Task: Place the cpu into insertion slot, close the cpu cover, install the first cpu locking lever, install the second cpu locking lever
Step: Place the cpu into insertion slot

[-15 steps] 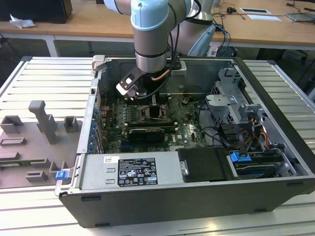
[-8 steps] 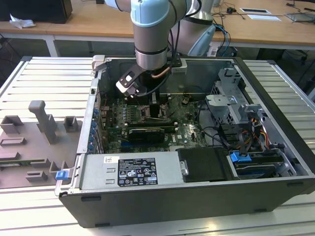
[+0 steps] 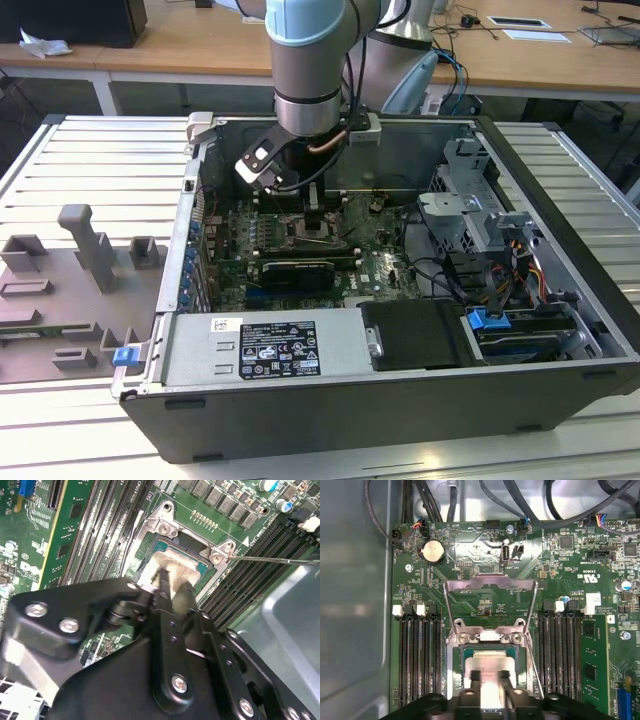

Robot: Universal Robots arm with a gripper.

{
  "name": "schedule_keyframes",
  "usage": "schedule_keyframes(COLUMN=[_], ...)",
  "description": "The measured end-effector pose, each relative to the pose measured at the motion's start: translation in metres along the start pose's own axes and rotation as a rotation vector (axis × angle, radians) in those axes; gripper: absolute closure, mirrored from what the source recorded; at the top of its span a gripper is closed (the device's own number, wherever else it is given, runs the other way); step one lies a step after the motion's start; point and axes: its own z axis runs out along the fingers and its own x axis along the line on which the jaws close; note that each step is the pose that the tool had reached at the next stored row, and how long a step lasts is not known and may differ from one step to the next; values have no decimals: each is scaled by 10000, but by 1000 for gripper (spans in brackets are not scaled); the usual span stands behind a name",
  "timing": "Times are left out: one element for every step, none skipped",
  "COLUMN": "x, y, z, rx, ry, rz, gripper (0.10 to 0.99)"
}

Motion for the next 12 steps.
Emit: schedule_keyframes(x=[0, 1, 1, 1, 2, 2, 2, 2, 3, 3, 3, 3], y=[1, 1, 2, 3, 4, 5, 6, 6, 6, 6, 7, 8], z=[-7, -17, -23, -35, -46, -55, -64, -68, -71, -76, -81, -89], rx=[0, -1, -1, 0, 0, 0, -1, -1, -1, -1, 0, -1], ry=[-8, -21, -31, -40, -40, -40, -39, -39, -39, -40, -40, -40], rz=[-1, -2, -3, -3, -3, -3, -4, -3, -3, -3, -3, -3], gripper=[855, 918, 976, 980, 980, 980, 980, 980, 980, 980, 980, 980])
